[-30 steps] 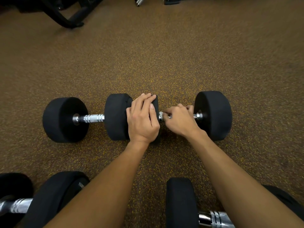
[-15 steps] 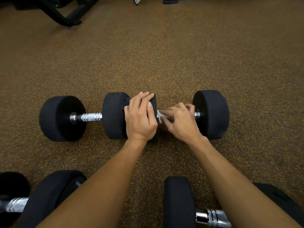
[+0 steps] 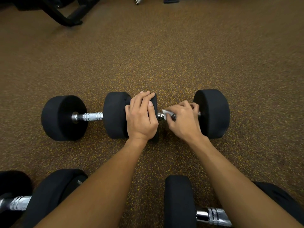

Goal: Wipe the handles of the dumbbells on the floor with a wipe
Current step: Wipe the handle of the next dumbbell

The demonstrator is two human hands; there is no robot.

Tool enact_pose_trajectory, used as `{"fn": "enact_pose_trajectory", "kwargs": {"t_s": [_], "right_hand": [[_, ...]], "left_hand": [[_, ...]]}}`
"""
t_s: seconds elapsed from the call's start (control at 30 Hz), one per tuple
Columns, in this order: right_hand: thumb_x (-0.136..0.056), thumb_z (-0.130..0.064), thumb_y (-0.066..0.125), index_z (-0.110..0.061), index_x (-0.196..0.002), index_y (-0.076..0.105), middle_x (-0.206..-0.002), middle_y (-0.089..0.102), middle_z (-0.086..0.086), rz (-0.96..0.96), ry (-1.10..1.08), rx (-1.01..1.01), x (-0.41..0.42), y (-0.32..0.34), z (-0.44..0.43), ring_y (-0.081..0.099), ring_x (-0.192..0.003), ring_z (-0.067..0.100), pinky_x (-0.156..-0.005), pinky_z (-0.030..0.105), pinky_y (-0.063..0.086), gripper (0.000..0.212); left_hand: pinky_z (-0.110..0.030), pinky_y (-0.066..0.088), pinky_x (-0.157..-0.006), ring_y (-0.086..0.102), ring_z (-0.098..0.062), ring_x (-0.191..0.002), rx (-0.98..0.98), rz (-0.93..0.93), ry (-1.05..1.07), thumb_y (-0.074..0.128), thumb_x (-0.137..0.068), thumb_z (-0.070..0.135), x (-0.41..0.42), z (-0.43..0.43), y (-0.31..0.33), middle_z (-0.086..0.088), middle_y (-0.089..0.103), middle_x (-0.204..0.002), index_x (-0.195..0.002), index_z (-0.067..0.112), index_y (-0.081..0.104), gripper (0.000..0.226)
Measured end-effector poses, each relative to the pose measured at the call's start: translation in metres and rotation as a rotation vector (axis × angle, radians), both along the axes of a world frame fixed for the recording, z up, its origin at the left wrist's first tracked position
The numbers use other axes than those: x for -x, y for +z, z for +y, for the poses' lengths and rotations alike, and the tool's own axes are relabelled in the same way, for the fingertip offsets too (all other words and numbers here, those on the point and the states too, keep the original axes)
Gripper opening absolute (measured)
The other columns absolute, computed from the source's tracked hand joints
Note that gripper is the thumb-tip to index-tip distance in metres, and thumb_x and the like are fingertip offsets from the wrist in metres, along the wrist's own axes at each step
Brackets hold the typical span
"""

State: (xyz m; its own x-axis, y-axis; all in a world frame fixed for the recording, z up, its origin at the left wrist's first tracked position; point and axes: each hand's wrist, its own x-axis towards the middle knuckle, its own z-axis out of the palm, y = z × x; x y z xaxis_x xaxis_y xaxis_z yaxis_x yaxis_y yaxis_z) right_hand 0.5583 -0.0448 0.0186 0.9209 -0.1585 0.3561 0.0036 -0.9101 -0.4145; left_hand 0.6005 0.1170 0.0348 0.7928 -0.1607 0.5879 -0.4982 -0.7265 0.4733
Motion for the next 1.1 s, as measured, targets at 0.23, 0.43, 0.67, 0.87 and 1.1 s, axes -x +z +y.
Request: {"fn": "enact_pose_trajectory", "kwargs": {"t_s": [0.23,0.43,0.67,0.87,1.1], "right_hand": [[-0.104,-0.045,0.054,-0.038,-0.123,0.076,-0.126,0.073,-0.020,-0.084,0.048,0.035,0.010,-0.014,0.005,0.057,-0.113,0.015,-0.103,0.052,0.035,0.030],[-0.103,-0.044,0.054,-0.032,-0.110,0.080,-0.112,0.077,-0.014,-0.021,0.039,0.075,-0.004,-0.005,0.011,0.058,-0.109,0.019,-0.102,0.053,0.035,0.029],[-0.099,-0.044,0.060,-0.032,-0.111,0.080,-0.112,0.077,-0.015,-0.054,0.023,0.031,-0.002,-0.009,0.011,0.058,-0.109,0.017,-0.104,0.051,0.033,0.026],[-0.100,-0.043,0.057,-0.032,-0.106,0.080,-0.107,0.078,-0.014,-0.051,0.003,0.061,-0.004,-0.009,0.018,0.058,-0.107,0.017,-0.102,0.049,0.031,0.027],[-0.104,-0.043,0.043,-0.030,-0.102,0.077,-0.103,0.074,-0.008,0.146,-0.032,0.133,-0.013,0.001,0.022,0.057,-0.109,0.021,-0.104,0.052,0.029,0.036]], "left_hand": [[-0.035,0.039,-0.101,0.054,-0.017,-0.136,-0.003,-0.004,0.006,0.044,-0.107,0.022,0.000,-0.001,0.000,0.007,0.066,-0.139,-0.132,0.022,0.070,0.036],[-0.036,0.039,-0.101,0.054,-0.017,-0.136,-0.007,0.001,0.003,0.044,-0.107,0.021,-0.001,0.000,-0.001,0.007,0.065,-0.139,-0.133,0.022,0.069,0.036],[-0.036,0.039,-0.101,0.054,-0.017,-0.137,-0.006,-0.008,0.002,0.044,-0.107,0.022,0.000,0.000,0.000,0.006,0.065,-0.139,-0.133,0.022,0.070,0.036],[-0.039,0.042,-0.101,0.055,-0.017,-0.136,0.000,-0.006,0.003,0.044,-0.107,0.022,-0.002,0.000,-0.001,0.006,0.065,-0.139,-0.133,0.022,0.070,0.036],[-0.038,0.041,-0.102,0.055,-0.017,-0.136,0.007,-0.011,-0.007,0.043,-0.107,0.022,0.001,0.000,-0.001,0.006,0.065,-0.139,-0.133,0.021,0.070,0.037]]}}
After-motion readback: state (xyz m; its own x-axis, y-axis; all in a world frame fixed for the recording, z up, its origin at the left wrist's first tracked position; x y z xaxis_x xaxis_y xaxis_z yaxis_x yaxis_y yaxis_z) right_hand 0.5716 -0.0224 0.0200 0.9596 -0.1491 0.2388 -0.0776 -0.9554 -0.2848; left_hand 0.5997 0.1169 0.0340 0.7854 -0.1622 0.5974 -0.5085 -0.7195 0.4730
